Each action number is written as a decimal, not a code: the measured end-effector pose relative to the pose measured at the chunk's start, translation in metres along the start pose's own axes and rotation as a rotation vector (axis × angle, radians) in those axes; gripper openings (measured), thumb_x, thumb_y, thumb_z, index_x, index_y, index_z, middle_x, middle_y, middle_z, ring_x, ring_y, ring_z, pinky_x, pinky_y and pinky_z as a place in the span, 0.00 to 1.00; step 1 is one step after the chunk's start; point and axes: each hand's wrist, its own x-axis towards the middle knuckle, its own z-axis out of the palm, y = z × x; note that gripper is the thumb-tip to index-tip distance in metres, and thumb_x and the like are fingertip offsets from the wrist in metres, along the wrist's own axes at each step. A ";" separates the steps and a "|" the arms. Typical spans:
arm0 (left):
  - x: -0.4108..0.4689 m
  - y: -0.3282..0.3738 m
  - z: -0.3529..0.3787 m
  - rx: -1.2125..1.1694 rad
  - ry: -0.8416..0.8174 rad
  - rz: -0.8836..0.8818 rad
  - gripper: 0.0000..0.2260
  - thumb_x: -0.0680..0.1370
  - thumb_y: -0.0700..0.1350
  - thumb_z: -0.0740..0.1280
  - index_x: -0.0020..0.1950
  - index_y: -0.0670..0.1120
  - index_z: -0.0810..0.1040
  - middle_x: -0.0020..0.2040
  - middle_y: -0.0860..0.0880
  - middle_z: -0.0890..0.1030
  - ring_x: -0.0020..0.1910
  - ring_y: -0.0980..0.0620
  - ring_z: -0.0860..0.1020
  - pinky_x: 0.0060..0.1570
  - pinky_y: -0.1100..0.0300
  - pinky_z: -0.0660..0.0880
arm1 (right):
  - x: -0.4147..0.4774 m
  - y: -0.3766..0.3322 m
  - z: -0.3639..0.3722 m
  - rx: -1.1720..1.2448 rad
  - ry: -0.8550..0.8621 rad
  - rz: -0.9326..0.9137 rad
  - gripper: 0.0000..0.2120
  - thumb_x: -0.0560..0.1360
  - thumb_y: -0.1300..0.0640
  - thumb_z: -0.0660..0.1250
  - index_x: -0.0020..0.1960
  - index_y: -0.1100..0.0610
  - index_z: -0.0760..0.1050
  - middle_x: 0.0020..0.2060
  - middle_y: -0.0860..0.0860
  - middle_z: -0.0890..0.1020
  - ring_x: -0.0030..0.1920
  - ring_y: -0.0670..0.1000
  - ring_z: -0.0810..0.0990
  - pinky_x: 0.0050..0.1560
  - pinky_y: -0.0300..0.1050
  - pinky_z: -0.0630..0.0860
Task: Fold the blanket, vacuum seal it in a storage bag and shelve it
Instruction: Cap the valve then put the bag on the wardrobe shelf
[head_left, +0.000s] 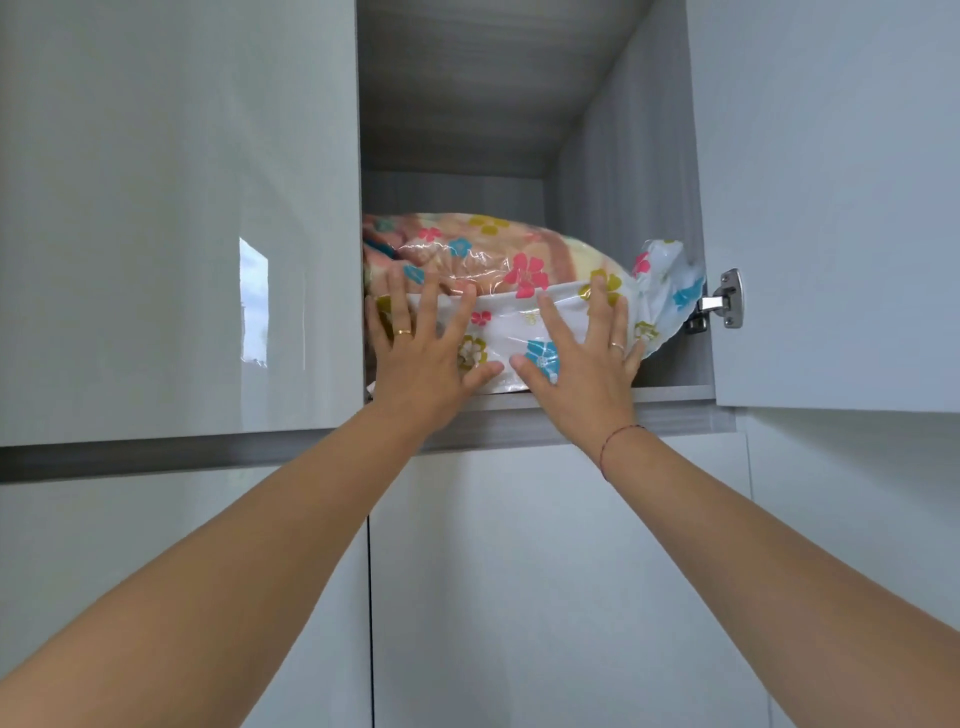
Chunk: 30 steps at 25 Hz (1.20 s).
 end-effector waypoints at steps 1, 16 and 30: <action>0.003 0.002 0.004 0.017 -0.035 0.009 0.38 0.74 0.72 0.46 0.76 0.57 0.34 0.76 0.45 0.30 0.72 0.37 0.29 0.69 0.37 0.34 | 0.001 0.004 0.006 -0.033 -0.093 0.011 0.33 0.77 0.34 0.54 0.76 0.38 0.45 0.77 0.54 0.37 0.76 0.62 0.37 0.71 0.69 0.49; 0.050 0.079 0.026 -0.138 -0.323 0.036 0.42 0.69 0.77 0.46 0.75 0.58 0.33 0.74 0.46 0.26 0.69 0.43 0.22 0.63 0.40 0.23 | 0.041 0.077 -0.009 -0.208 -0.637 0.178 0.34 0.75 0.29 0.46 0.75 0.36 0.35 0.76 0.53 0.33 0.77 0.59 0.43 0.71 0.67 0.36; -0.079 0.119 -0.048 -0.254 0.016 0.209 0.36 0.74 0.72 0.36 0.78 0.55 0.44 0.79 0.47 0.44 0.77 0.46 0.38 0.71 0.45 0.33 | -0.150 0.103 -0.214 0.669 0.997 0.529 0.13 0.76 0.45 0.60 0.53 0.50 0.61 0.52 0.52 0.68 0.51 0.47 0.71 0.64 0.52 0.69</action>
